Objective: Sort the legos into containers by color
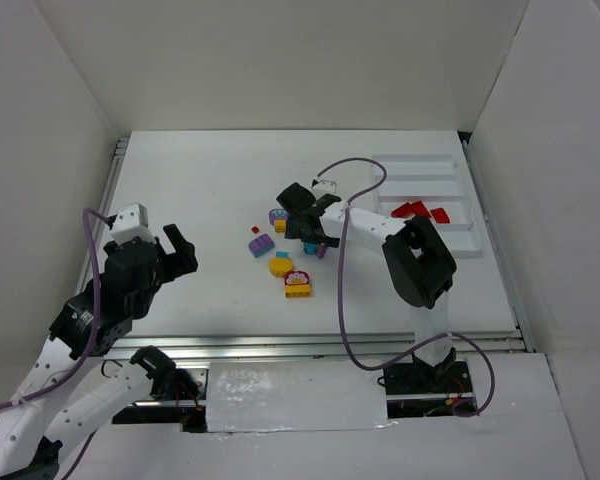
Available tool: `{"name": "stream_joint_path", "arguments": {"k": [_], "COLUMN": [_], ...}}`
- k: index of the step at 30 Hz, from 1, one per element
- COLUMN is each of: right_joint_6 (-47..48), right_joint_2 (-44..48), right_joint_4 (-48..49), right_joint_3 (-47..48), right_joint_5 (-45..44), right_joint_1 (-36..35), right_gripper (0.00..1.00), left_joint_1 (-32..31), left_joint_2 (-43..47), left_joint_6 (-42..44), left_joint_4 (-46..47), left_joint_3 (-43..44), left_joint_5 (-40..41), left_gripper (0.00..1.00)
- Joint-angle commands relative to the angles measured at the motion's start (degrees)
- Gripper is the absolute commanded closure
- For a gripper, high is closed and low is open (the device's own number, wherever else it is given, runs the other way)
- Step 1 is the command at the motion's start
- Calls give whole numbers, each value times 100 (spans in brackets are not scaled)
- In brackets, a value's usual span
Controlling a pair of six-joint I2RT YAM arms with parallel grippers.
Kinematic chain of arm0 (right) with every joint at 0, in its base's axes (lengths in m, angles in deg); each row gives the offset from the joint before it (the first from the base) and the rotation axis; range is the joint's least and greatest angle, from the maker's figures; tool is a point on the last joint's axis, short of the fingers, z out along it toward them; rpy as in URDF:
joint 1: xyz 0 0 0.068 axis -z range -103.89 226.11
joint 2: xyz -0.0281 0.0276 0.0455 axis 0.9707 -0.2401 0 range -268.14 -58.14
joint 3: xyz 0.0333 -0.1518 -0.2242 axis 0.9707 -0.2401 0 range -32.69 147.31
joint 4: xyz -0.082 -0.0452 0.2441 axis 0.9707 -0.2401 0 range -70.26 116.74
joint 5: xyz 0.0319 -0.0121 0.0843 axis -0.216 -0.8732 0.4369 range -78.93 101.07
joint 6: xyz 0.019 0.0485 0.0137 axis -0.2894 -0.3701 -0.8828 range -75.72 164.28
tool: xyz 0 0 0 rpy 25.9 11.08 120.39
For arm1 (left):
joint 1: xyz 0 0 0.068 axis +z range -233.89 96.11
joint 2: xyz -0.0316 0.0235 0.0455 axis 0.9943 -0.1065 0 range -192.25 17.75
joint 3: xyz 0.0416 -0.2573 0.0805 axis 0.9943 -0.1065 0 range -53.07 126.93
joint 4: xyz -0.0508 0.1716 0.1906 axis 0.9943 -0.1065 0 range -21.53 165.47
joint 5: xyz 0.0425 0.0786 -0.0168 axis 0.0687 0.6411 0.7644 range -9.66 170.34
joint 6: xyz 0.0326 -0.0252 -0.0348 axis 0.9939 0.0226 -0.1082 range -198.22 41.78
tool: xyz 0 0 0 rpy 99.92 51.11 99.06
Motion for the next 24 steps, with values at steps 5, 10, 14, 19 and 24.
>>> {"name": "stream_joint_path", "arguments": {"k": [5,10,14,19,24], "right_joint_6": [-219,-131,-18,149,632], "right_joint_2": [-289,-202,-219,-211,368], "right_joint_4": [-191,54,300,678,1257], "right_joint_3": [340,42,-212,-503,-1030], "right_joint_5": [-338,-216,3,277,583], "right_joint_1": [23,32,164,366,296], "right_gripper": [0,1,4,32,67], "left_joint_1": [30,30,30,30,30], "left_joint_2": [55,81,46,55,20], "left_joint_6": [113,113,113,113,104], "left_joint_4": [213,214,213,213,222], "left_joint_3": [10,10,10,10,10], "left_joint_5": [-1,8,-1,17,-9], "left_gripper": [0,0,0,0,0]}}
